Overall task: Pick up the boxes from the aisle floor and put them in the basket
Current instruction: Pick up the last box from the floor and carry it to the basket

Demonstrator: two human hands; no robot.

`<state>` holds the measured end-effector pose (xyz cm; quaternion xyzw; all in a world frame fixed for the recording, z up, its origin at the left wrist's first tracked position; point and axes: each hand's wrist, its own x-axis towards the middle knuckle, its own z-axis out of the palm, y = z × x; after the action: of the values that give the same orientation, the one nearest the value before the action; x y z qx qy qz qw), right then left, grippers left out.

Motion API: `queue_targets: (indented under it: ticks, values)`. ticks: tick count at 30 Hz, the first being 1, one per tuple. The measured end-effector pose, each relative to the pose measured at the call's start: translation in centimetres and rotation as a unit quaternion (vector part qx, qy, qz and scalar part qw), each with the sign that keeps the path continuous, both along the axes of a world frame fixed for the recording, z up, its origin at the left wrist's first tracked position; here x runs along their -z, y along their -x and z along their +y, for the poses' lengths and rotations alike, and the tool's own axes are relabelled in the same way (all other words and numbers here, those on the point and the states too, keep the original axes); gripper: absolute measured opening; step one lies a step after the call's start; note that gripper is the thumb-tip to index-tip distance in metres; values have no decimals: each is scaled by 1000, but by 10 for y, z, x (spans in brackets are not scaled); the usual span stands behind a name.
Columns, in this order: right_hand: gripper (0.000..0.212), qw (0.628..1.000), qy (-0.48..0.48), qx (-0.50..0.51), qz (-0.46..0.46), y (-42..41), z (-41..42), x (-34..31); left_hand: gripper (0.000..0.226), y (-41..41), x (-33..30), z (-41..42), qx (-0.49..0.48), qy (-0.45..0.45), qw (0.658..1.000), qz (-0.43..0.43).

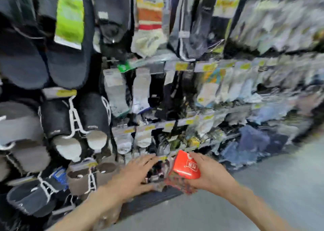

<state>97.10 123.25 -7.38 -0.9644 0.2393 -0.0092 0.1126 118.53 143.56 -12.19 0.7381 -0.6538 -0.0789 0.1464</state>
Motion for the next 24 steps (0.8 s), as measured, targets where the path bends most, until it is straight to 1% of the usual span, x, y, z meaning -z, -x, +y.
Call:
queue_targets:
  ticks: [2,4,6,8,11,13,19,21,24]
  values:
    - [97,998,0,51,-25,36,-23,-33,83,17,-33,-50,48,24,998,-17]
    - [88,993,-11,105,-44,73,-49,-59,85,40,-64,-102,92,40,995,-26]
    - [77,986,-16,157,-59,110,-75,-81,88,66,-89,-154,145,50,987,-45]
    - [73,977,-18,202,-70,147,-102,-98,88,90,-107,-203,178,58,980,-61]
    - [73,960,-17,263,-93,204,-149,-111,84,124,-119,-279,228,65,970,-52]
    - [75,950,-2,296,-101,242,-183,-117,86,147,-119,-333,255,65,963,-49]
    - [79,929,28,357,-92,344,-278,-143,88,241,-133,-489,317,96,943,-34]
    - [78,921,34,378,-94,375,-309,-150,89,271,-136,-538,341,93,935,-26]
    - [83,903,39,415,-105,416,-353,-160,88,311,-143,-606,374,94,922,-17]
